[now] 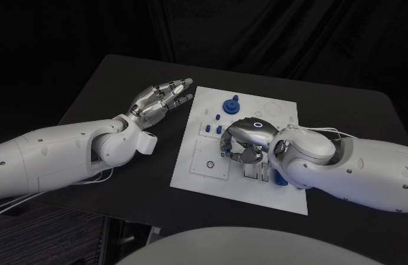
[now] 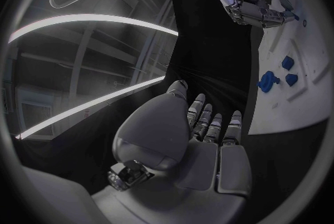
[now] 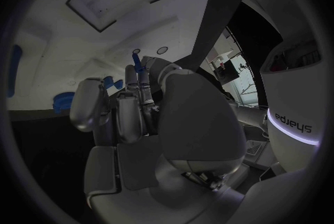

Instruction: Assemble the parts on the task board

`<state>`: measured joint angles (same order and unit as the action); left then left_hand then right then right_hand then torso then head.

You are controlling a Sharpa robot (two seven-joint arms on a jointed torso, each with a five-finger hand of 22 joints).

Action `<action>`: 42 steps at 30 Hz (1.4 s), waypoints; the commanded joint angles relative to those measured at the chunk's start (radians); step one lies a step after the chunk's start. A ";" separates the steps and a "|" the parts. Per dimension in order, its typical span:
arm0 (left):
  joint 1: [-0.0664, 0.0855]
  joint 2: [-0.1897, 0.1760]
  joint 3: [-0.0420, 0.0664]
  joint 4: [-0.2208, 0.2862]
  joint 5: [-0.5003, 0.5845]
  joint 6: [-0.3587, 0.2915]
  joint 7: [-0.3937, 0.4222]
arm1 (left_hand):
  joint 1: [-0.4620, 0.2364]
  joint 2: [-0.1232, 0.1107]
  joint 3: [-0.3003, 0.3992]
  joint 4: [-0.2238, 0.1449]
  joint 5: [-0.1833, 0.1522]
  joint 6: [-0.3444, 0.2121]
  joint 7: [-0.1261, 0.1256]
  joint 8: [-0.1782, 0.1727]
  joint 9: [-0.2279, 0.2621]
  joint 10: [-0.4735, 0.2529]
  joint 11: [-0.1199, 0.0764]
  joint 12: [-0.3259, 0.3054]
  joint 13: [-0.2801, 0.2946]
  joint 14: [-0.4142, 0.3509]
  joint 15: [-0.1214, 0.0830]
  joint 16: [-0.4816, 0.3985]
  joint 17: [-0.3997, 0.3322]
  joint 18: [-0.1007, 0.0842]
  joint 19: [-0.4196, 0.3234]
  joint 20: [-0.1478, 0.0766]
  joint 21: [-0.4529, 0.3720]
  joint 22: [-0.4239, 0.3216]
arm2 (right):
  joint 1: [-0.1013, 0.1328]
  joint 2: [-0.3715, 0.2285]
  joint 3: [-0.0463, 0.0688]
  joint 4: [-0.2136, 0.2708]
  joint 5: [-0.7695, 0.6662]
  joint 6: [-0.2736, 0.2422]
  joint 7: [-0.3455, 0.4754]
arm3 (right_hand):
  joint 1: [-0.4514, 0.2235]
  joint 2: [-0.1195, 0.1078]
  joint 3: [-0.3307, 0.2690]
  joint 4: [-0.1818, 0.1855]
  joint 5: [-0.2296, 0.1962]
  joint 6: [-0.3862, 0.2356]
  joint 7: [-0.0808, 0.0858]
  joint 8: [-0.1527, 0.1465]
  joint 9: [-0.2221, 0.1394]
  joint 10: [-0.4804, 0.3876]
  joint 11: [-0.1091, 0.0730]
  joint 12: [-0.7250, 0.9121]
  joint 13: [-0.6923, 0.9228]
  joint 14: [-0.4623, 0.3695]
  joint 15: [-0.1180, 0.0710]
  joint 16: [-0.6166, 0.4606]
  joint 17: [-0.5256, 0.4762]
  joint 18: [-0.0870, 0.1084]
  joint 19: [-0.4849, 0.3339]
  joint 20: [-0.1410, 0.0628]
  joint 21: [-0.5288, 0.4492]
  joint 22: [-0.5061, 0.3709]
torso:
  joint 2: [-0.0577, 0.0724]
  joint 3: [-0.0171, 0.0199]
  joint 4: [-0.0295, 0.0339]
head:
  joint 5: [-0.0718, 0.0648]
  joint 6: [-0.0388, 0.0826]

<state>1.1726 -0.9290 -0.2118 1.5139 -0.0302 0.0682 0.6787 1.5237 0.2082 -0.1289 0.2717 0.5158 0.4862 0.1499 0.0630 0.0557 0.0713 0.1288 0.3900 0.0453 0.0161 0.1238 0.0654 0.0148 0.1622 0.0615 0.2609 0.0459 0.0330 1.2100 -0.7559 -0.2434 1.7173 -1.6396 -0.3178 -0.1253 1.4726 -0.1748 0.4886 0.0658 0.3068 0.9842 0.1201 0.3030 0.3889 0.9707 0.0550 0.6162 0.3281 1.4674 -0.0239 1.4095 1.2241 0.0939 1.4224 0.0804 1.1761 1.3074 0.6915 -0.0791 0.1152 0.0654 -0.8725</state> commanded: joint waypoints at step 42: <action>-0.013 0.011 0.001 -0.014 0.004 0.038 0.081 | -0.002 0.013 0.008 0.006 -0.003 -0.001 0.001 0.007 0.001 -0.002 0.008 0.001 0.000 0.002 0.010 0.005 0.002 0.017 0.000 0.009 0.005 0.001 | -0.029 0.029 0.000 -0.039 -0.015 -0.032 0.018 | 0.007 0.011 0.000 -0.019 -0.054 0.010 -0.002 0.011 0.028 0.018 -0.009 -0.003 0.003 0.013 -0.005 -0.009 -0.007 -0.010 0.007 -0.003 0.007 0.152 | -0.002 -0.0014 0.0014 | 0.002 0.000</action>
<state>1.1622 -0.9204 -0.2120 1.5000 -0.0294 0.0900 0.6788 1.5194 0.2125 -0.1263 0.2745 0.5152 0.4862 0.1499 0.0668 0.0556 0.0677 0.1322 0.3900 0.0454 0.0200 0.1270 0.0654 0.0154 0.1621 0.0614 0.2609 0.0458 0.0326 1.1853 -0.7279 -0.2433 1.6803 -1.6475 -0.3464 -0.1070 1.4796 -0.1709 0.4925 0.0508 0.2578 0.9878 0.1165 0.3081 0.4153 0.9706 0.0551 0.6125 0.3294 1.4674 -0.0239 1.4054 1.2177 0.0939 1.4224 0.0805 1.1761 1.3074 0.6891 -0.0804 0.1159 0.0673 -0.8725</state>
